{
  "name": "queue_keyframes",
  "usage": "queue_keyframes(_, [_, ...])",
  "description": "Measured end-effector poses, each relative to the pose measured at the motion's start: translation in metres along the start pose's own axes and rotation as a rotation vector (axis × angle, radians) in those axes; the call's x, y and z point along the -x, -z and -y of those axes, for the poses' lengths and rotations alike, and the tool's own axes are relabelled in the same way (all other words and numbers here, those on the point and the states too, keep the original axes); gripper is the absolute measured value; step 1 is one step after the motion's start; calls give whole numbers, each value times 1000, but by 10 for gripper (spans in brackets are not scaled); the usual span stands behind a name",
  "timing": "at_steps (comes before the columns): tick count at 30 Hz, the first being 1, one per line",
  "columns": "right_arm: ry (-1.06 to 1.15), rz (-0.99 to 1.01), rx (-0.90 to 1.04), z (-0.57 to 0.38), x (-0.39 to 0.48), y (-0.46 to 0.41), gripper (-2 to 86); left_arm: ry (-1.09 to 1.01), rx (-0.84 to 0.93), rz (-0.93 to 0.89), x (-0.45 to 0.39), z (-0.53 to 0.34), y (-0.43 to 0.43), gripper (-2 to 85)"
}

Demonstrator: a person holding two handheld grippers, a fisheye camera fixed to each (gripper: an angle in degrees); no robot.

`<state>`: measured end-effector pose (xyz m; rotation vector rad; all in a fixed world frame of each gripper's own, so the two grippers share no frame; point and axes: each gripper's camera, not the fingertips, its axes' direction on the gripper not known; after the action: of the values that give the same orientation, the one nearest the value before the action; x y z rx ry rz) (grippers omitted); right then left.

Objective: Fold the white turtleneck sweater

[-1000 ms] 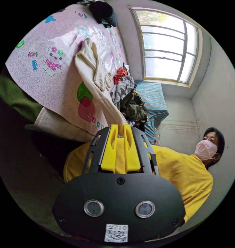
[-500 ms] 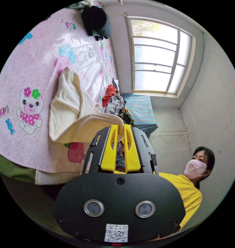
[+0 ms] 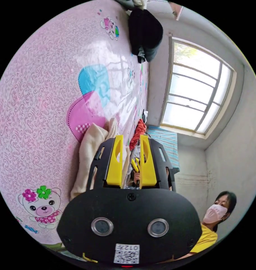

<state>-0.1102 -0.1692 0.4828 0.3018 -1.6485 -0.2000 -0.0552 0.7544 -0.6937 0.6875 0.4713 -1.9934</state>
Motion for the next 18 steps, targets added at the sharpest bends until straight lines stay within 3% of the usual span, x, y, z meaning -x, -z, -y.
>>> queue_keyframes(5, [206,-286,17,-28,15,1,76,-208,168,412,-33,-33,-2,91])
queue_keyframes(18, [382,-561,104,-18,38,-81,76,-409,377,737,-60,-20,-114,58])
